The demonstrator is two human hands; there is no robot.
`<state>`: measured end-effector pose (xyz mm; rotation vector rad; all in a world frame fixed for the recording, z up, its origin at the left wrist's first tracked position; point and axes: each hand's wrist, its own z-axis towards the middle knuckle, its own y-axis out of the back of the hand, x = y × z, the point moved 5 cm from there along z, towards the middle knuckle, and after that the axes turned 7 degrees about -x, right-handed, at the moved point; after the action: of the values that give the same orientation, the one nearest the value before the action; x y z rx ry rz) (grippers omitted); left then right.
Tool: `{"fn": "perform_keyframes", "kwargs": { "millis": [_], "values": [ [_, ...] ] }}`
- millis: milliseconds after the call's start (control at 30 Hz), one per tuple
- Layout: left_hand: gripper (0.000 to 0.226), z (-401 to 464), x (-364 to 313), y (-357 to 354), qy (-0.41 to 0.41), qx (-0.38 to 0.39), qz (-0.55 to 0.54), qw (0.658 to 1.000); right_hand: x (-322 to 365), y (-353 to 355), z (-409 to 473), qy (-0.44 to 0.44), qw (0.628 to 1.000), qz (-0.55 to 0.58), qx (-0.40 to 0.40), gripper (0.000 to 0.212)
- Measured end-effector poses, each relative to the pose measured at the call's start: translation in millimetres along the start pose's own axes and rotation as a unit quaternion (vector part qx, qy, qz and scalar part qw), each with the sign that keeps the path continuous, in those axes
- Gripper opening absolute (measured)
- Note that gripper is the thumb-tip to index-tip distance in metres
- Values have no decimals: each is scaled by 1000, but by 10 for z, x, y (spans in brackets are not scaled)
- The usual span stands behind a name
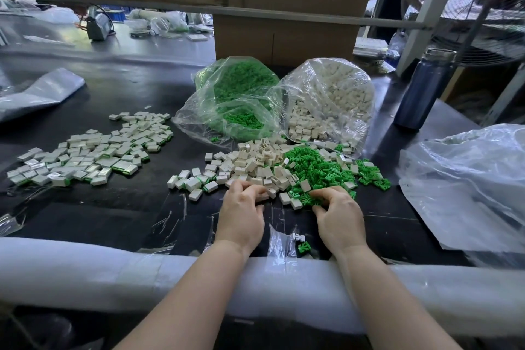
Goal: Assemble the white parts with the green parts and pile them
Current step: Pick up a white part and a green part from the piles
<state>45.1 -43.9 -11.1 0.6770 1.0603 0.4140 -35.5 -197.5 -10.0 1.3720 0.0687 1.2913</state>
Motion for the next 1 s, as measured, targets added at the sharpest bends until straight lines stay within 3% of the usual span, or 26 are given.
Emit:
{"fn": "perform_keyframes", "kwargs": {
  "millis": [300,667,767,1000],
  "values": [
    [28,-24,-54,9,-23,16,-36,999,17,34,-12,-14,1000,18,-12,20],
    [13,-25,-98,90,-27,-35,-88,995,-10,82,3,-24,995,56,-74,13],
    [15,-30,-131,87,-48,-29,-100,993,3,98,-12,-25,990,110,-86,10],
    [17,-55,-165,-3,-49,52,-179,981,67,54,-36,-55,953,297,5,18]
  ]
}}
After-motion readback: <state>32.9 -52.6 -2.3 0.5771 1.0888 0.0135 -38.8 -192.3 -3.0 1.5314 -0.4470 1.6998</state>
